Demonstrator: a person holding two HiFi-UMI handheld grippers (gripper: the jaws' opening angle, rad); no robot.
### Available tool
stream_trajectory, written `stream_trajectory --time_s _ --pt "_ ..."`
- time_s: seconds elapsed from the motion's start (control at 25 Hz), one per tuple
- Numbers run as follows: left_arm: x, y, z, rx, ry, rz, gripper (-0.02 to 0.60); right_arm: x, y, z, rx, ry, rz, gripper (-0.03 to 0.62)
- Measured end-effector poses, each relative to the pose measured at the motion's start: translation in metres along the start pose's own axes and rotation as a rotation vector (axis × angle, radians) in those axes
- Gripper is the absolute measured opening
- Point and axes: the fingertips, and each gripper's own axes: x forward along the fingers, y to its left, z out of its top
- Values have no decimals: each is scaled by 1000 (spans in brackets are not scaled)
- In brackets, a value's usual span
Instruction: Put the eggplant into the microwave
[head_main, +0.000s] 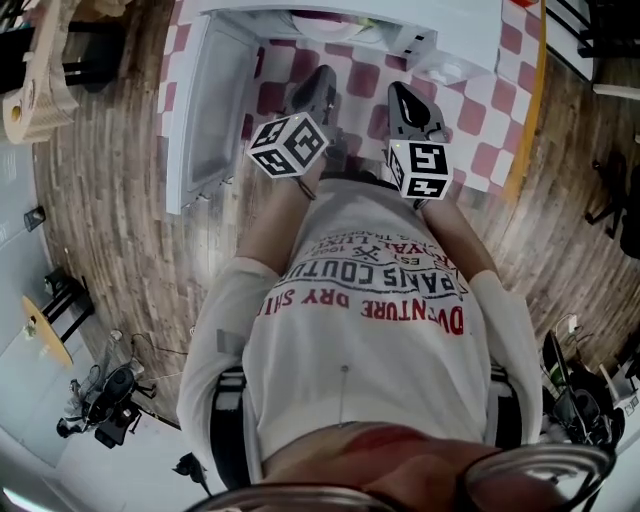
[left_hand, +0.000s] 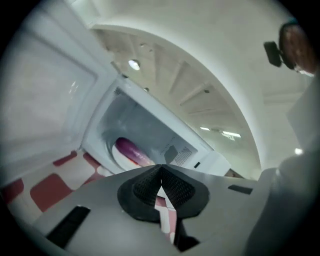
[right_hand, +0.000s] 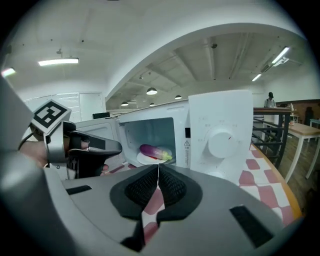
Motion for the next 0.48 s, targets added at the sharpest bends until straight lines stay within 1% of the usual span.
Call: stream_trajectory --time_s 0.08,0.16,0.32,0.36,0.4,0.48 --pt "-7 -21 6 175 -22 -28 28 -9 -2 5 -14 -21 -10 26" --pt "-15 -43 13 328 -64 -53 28 -18 -4 9 -28 -38 -19 26" --pt "-36 -79 21 584 -185 -78 28 -34 -6 11 -43 -69 -31 26" --pt "-39 -85 19 627 -202 -83 28 -37 -6 9 -41 -74 -31 26" --pt "-42 -89 16 650 -209 -88 28 -40 -7 8 -38 -77 -32 26" --pt "-43 -92 7 648 -196 -96 28 -45 -9 4 -33 -79 -38 26"
